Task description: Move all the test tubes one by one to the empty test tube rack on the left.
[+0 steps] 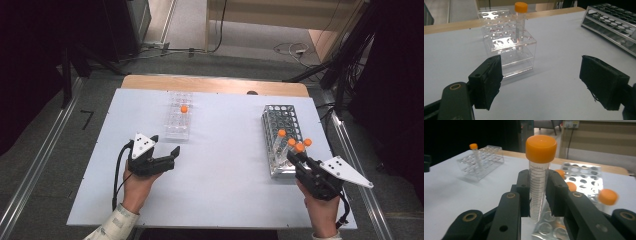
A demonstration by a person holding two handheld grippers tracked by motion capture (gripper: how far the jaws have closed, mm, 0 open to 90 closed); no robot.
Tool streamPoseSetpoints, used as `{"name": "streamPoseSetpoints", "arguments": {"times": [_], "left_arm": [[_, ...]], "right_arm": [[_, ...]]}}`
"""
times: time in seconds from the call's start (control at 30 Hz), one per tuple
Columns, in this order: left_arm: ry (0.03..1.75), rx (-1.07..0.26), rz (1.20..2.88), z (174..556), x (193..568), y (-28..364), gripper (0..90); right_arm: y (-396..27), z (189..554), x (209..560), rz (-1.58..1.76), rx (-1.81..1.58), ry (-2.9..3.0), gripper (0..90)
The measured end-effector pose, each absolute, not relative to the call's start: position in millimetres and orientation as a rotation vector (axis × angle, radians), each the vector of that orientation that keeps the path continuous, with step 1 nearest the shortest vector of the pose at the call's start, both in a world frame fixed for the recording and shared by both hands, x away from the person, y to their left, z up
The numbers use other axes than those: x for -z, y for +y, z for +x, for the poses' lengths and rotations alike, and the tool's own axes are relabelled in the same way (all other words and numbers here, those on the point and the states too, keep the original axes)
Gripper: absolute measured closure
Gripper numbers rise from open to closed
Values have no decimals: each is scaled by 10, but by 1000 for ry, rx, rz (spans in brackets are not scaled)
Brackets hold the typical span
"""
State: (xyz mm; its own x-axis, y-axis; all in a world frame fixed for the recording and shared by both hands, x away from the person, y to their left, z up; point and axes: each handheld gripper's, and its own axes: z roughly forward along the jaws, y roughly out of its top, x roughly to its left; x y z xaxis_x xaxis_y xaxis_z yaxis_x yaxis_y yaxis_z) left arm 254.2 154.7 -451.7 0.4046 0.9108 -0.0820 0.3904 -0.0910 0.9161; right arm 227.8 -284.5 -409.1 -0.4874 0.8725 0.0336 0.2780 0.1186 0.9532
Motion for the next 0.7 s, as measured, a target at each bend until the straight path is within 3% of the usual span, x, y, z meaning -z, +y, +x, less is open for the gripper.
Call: {"name": "streamPoseSetpoints", "arguments": {"times": [0.7], "left_arm": [[1032, -600, 1696, 2457, 4407, 1274, 242]], "right_arm": [[-1982, 2400, 4365, 958, -1384, 2106, 717]]}}
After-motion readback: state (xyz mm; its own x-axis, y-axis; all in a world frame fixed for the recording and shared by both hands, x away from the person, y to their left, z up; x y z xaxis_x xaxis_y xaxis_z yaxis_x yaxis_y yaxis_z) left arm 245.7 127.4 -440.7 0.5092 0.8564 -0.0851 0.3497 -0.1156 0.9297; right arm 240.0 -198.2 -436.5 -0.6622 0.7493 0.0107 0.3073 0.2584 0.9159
